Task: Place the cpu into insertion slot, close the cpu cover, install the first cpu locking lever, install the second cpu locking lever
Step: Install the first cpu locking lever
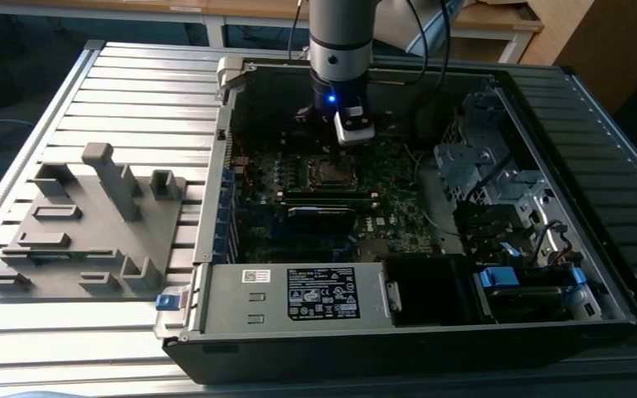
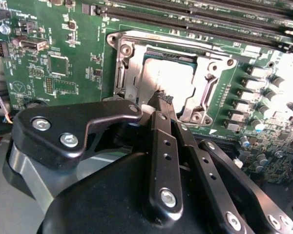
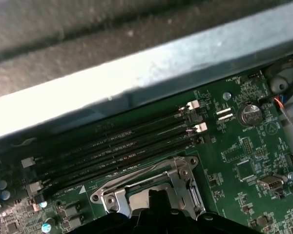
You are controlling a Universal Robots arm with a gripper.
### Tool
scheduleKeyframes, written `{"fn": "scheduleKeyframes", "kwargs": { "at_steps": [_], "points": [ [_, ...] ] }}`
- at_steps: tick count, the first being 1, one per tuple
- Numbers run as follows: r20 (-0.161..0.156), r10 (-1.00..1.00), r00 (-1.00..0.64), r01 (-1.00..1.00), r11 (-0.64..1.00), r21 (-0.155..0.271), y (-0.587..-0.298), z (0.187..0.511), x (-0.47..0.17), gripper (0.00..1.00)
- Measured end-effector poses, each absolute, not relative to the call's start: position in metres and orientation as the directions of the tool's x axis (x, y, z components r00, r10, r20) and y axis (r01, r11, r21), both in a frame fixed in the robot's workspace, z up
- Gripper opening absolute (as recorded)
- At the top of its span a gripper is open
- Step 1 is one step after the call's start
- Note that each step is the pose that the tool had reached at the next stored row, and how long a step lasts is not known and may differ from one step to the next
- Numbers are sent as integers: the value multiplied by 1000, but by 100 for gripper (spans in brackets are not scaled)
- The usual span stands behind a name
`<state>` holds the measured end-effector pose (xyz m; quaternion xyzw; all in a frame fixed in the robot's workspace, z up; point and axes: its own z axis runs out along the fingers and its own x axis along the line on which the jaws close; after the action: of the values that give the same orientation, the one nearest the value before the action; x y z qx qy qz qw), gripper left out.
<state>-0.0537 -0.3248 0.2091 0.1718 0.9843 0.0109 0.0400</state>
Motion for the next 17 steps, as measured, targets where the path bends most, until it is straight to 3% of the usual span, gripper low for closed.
{"fn": "scheduleKeyframes", "kwargs": {
  "at_steps": [11, 17],
  "points": [
    [-74, 316, -946, 314, 949, 36, -325, 209, -54, 10],
    [-53, 316, -947, 315, 949, 28, -325, 208, -54, 10]
  ]
}}
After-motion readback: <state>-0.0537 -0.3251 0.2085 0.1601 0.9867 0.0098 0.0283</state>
